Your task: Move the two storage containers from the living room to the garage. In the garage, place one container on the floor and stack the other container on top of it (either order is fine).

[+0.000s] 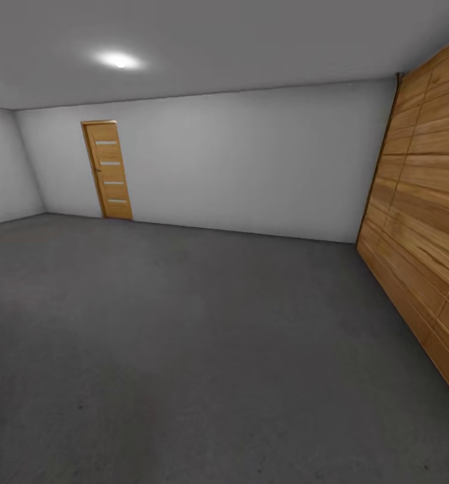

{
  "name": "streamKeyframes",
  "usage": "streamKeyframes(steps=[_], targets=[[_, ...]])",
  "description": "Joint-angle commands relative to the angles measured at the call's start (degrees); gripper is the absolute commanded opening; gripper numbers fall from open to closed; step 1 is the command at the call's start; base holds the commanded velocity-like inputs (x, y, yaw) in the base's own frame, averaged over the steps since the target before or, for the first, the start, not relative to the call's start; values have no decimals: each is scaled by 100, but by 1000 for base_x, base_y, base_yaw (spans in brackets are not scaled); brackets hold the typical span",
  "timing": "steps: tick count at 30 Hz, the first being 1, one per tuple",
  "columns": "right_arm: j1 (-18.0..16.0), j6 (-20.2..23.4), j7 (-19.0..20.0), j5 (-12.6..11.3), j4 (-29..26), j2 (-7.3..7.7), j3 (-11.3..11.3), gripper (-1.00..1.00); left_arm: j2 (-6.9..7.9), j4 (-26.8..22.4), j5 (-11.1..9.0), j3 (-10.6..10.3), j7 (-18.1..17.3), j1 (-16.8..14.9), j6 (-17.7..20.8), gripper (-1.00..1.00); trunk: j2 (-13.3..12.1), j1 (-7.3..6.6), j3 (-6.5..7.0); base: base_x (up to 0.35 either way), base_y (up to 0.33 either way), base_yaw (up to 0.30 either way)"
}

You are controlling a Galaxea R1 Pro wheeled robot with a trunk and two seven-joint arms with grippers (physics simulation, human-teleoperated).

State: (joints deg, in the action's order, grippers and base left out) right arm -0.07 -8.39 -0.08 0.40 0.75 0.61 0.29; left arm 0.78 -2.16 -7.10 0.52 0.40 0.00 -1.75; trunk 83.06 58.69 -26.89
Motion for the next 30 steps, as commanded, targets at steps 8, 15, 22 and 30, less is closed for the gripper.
streamKeyframes(steps=[8, 15, 22, 30], targets=[[-2, -98, -1, 4, 8, 1, -9, 100, -6, -3, -45, 5, 4, 0, -10, 100, 2, 4, -3, 326, 0, 274], [-2, -117, -1, 4, 7, 1, -11, 100, -7, -2, -45, 9, 4, 0, -10, 100, 2, 4, -3, 326, 0, 274], [-2, -119, -1, 4, 8, 0, -18, 100, -8, 0, -45, 6, 4, 0, -10, 100, 2, 4, -3, 326, 0, 274], [-2, -119, -1, 4, 7, 1, -20, 100, -7, -1, -45, 5, 4, 0, -10, 100, 2, 4, -3, 326, 0, 274]])
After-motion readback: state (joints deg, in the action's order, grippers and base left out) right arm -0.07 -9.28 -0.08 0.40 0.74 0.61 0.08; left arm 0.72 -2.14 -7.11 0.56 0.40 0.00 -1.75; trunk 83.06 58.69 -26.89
